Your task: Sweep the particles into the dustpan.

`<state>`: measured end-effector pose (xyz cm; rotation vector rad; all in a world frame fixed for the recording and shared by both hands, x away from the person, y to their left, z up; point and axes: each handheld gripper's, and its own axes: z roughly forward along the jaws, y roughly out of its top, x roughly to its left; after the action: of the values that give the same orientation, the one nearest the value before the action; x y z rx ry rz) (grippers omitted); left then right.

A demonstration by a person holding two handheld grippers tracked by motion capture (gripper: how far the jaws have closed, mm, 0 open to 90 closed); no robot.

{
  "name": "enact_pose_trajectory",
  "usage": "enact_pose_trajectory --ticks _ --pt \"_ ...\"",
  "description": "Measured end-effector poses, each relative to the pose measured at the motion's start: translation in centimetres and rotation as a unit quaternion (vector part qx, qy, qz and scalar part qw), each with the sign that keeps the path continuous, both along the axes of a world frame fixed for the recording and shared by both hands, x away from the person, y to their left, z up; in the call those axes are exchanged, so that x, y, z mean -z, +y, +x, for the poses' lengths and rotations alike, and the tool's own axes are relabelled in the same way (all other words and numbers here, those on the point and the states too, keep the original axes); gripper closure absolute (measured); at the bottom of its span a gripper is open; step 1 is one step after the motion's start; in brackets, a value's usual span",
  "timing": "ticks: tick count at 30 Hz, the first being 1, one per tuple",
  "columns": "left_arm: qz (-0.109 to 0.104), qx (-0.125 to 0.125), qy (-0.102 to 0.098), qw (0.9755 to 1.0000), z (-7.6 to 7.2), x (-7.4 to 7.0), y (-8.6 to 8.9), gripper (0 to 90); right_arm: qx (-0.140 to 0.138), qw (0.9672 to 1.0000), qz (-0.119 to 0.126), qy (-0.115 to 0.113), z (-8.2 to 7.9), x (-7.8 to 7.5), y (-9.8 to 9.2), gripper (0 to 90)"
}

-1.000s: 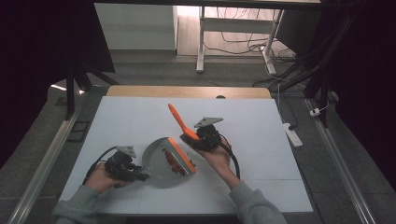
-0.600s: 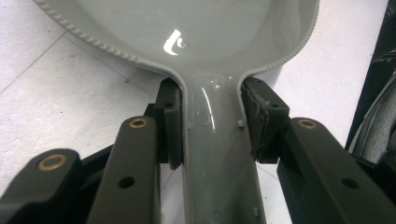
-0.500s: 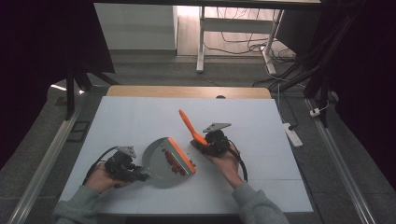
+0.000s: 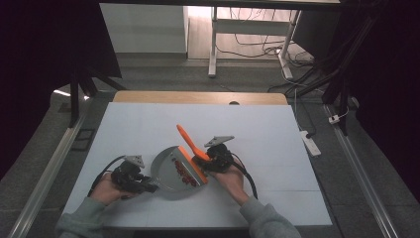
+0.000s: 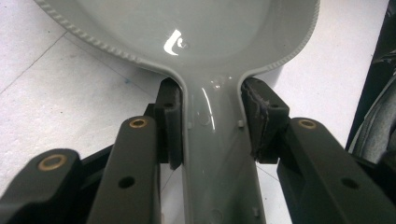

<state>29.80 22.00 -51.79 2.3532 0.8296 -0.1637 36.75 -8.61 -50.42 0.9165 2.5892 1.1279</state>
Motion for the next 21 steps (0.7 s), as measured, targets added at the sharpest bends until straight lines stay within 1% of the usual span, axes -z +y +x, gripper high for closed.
enact_pose_trajectory --ticks 2,6,7,9,11,13,14,16,17,19,21 --pt "0.000 0.000 0.000 1.0000 0.0 0.0 0.0 61.5 0.000 1.0000 0.004 0.000 -0.3 0.0 0.4 70.7" --pt "0.000 0.000 0.000 1.0000 0.0 0.0 0.0 61.5 -0.008 0.9999 0.000 -0.013 -0.9 0.0 1.2 70.6" --pt "0.000 0.000 0.000 1.0000 0.0 0.0 0.0 61.5 -0.010 0.9998 0.006 -0.014 -0.9 -0.1 1.3 70.7" --pt "-0.001 -0.001 0.001 1.0000 0.0 0.0 0.0 61.5 -0.020 0.9995 0.024 0.000 -1.0 -0.3 1.5 70.7" --pt "-0.001 -0.001 0.001 1.0000 0.0 0.0 0.0 61.5 -0.032 0.9991 0.026 0.003 -1.2 -0.3 2.2 70.7" --pt "-0.001 -0.002 0.001 1.0000 0.0 0.1 0.0 61.5 -0.050 0.9978 0.042 0.014 -1.5 -0.1 3.1 70.8" --pt "-0.001 -0.002 0.001 1.0000 0.0 0.1 0.0 61.5 -0.057 0.9973 0.044 0.017 -1.6 -0.1 3.5 70.7" --pt "-0.002 -0.002 0.001 1.0000 0.0 0.0 0.0 61.5 -0.063 0.9971 0.043 0.008 -1.6 -0.5 4.0 70.7" --pt "-0.002 -0.002 0.001 1.0000 0.0 0.0 0.0 61.5 -0.063 0.9969 0.048 0.002 -1.6 -0.8 4.0 70.7" --pt "-0.003 -0.002 0.002 1.0000 0.0 0.1 0.0 61.5 -0.054 0.9967 0.059 -0.008 -1.3 -1.6 3.5 70.7" --pt "-0.002 -0.001 0.002 1.0000 0.0 0.1 0.0 61.5 -0.039 0.9967 0.068 -0.021 -0.8 -2.4 2.5 70.8"
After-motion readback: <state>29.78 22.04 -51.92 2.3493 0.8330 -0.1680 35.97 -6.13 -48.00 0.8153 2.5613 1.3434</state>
